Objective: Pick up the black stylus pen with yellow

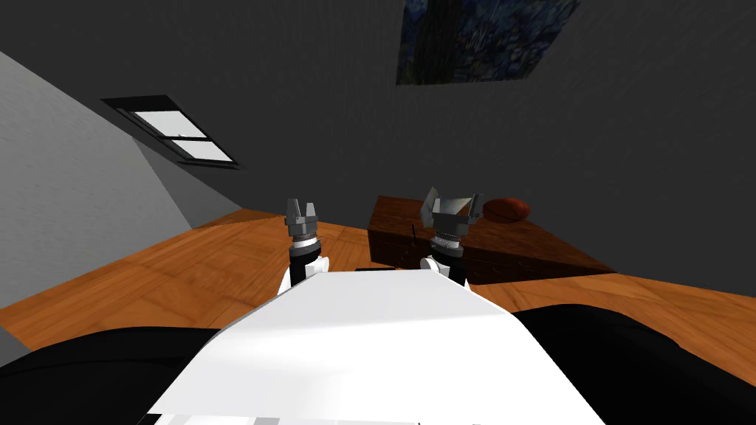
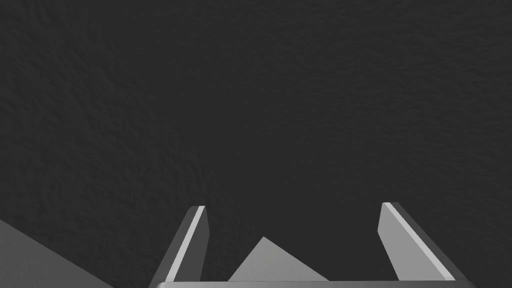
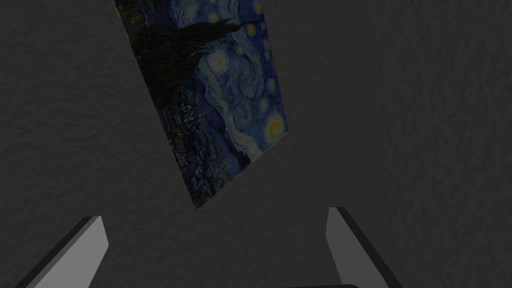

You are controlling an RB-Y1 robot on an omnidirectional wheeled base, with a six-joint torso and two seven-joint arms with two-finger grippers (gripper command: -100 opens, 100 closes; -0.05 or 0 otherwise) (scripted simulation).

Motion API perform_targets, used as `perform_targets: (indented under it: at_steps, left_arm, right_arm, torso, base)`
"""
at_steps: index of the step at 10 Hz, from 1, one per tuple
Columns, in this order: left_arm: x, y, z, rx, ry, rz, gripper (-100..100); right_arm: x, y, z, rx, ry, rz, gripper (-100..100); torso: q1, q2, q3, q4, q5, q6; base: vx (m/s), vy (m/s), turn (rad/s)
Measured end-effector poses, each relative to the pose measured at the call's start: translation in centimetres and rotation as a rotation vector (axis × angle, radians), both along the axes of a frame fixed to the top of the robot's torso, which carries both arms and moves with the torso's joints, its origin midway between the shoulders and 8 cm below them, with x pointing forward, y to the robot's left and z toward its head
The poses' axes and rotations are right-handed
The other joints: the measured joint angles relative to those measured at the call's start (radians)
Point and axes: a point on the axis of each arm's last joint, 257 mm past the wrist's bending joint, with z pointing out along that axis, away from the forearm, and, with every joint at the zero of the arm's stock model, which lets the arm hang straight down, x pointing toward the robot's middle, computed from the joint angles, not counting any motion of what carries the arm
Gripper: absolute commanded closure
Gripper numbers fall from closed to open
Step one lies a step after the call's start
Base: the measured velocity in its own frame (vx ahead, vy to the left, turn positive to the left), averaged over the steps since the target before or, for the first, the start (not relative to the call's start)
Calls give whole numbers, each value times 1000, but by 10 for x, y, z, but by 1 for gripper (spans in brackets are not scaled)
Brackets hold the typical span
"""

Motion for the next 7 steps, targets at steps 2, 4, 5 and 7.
perform_targets:
  at_steps: [2, 4, 5, 7]
  left_arm:
    - [0, 0, 0, 0, 0, 0, 0]
    - [0, 0, 0, 0, 0, 0, 0]
    - [0, 0, 0, 0, 0, 0, 0]
    - [0, 0, 0, 0, 0, 0, 0]
  right_arm:
    - [6, 1, -8, -8, 30, 28, -100]
    - [14, -3, -23, -12, 85, 70, -100]
    - [19, -4, -31, -8, 119, 95, -100]
    - [25, -3, -44, -16, 169, 131, -100]
  torso:
    - [-1, 2, 1, 0, 0, 0]
    - [-2, 3, 2, 1, -1, 0]
    - [-3, 4, 3, 1, -1, 0]
    - [-1, 3, 2, 1, 0, 0]
  base:
    - [-40, -19, 77]
    - [-63, -28, 117]
    - [-47, -18, 33]
    - [-40, -11, 79]
